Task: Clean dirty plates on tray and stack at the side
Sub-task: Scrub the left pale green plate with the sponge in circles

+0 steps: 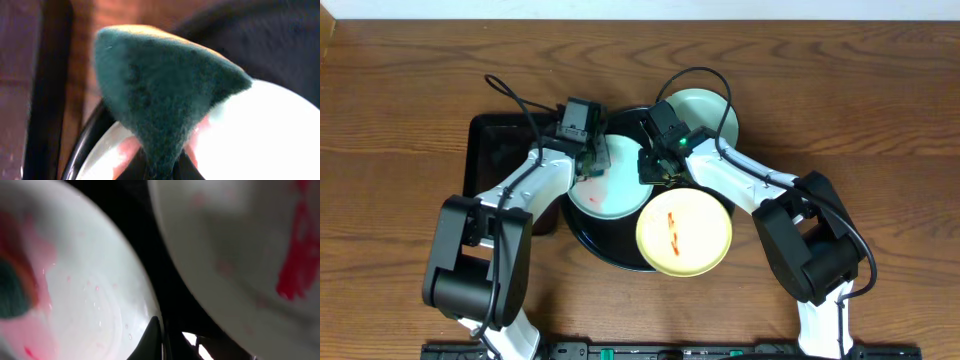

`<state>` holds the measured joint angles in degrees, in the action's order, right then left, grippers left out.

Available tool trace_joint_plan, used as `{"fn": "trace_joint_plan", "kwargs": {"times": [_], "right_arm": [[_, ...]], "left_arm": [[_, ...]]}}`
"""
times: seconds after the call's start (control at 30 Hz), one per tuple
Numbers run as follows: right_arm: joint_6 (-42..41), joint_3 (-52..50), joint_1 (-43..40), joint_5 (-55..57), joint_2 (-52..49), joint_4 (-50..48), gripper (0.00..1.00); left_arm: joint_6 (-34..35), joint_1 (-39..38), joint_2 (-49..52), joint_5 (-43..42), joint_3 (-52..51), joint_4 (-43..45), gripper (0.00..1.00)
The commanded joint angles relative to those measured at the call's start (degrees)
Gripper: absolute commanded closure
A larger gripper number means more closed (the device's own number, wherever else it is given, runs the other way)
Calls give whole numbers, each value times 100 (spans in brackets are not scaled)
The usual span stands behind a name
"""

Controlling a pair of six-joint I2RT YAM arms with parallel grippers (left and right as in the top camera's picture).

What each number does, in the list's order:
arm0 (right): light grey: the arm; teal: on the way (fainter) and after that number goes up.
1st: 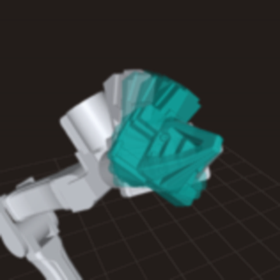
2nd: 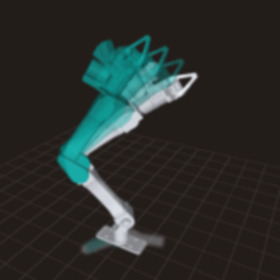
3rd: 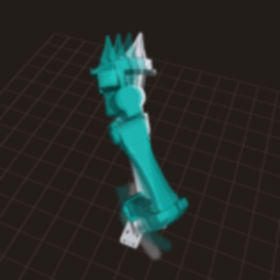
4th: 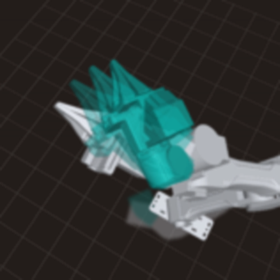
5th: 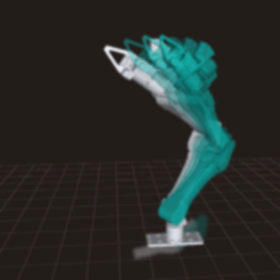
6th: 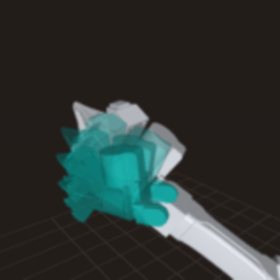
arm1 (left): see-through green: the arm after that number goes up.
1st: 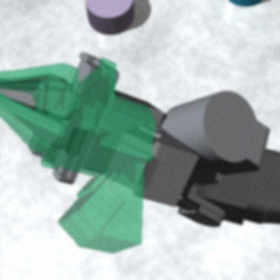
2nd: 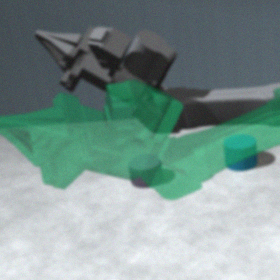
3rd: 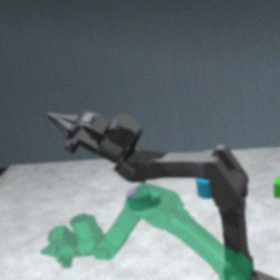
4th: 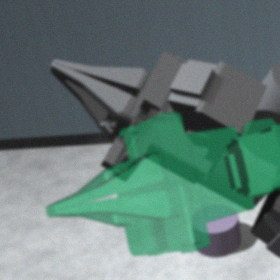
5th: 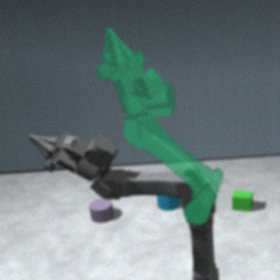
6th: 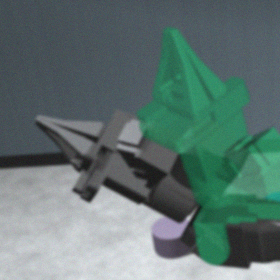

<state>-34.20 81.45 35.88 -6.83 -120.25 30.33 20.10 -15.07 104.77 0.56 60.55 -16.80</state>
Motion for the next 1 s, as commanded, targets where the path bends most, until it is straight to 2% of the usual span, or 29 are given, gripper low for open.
{"fn": "trace_joint_plan", "kwargs": {"times": [0.0,0.2,0.4,0.47,0.53,0.6,0.8,0.97], "right_arm": [[37,-26,55,142,-177,63,99],[37,-26,55,70,-177,74,99],[37,-26,55,55,-181,72,99],[37,-26,55,55,-197,72,99],[37,-26,55,52,-229,72,99],[37,-26,55,33,-240,72,99],[39,-26,59,9,-240,74,99],[42,-26,59,11,-240,76,99]], "left_arm": [[-715,-11,31,-811,-52,-588,92],[-767,-11,-278,-855,76,-1408,92],[-765,-11,-614,-1539,197,-1904,93],[-448,-11,-647,-1668,195,-2052,92],[190,-13,-627,-1659,140,-2223,93],[376,-13,-627,-1460,26,-2157,92],[614,-13,-625,264,-114,-1488,93],[616,-15,-612,358,-114,-686,93]]}}
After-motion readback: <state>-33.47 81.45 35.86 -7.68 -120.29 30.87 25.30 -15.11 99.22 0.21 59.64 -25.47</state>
